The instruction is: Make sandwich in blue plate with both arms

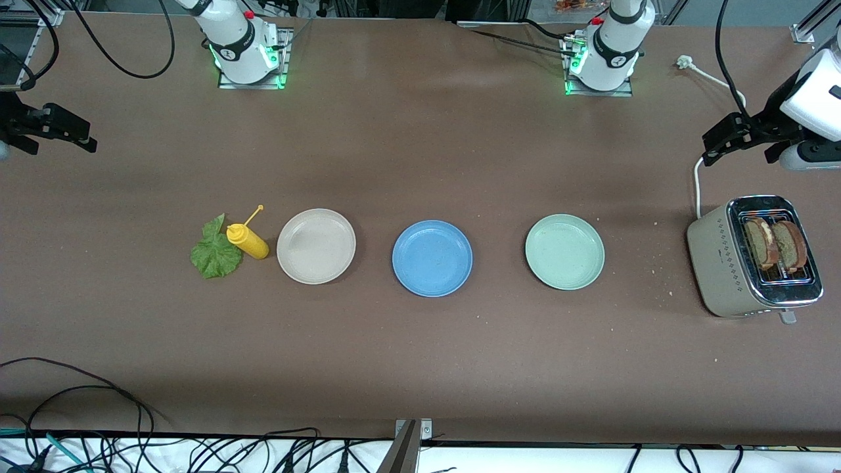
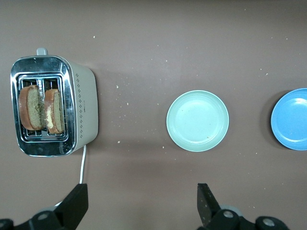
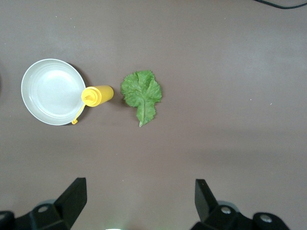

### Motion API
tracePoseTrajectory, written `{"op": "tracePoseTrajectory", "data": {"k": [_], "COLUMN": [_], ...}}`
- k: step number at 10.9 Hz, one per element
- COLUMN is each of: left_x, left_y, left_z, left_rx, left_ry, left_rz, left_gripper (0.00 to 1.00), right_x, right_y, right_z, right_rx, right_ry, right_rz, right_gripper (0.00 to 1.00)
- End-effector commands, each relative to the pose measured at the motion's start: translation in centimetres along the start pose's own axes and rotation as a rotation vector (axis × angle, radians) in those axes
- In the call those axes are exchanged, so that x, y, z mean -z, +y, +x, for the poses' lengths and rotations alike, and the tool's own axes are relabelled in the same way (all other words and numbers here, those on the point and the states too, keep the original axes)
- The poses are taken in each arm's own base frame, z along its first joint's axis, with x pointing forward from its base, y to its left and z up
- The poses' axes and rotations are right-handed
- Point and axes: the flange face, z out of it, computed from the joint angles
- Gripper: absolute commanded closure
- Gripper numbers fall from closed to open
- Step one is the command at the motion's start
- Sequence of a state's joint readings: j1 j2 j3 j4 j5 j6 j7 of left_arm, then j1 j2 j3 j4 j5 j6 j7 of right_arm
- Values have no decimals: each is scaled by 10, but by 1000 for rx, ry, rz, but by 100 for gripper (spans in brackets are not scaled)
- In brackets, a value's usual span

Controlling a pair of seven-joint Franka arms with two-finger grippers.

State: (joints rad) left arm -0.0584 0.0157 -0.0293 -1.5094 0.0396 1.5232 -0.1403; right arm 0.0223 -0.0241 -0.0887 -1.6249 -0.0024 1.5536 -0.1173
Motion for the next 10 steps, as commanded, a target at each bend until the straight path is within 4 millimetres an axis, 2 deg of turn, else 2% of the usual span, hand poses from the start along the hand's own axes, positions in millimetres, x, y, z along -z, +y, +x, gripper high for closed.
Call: {"op": "tracePoseTrajectory", "data": {"k": [1, 6, 7, 10], "left_x": [8, 5, -5, -5], "left_y": [-1, 0, 3, 1], "left_z": [-2, -1, 4, 6], "left_rx": [5, 2, -7, -9], "left_ry": [2, -3, -21, -17], "left_rz": [20, 21, 21, 17], "left_gripper": [0, 0, 0, 0], "right_x": [7, 7, 8, 8], "right_y": [-1, -2, -3, -2], "right_z": [-4, -3, -4, -4], "right_rx": [-10, -7, -6, -7], "right_ry": [3, 3, 5, 5], "right_rz": [20, 18, 18, 18], "right_gripper": [0, 0, 0, 0]}}
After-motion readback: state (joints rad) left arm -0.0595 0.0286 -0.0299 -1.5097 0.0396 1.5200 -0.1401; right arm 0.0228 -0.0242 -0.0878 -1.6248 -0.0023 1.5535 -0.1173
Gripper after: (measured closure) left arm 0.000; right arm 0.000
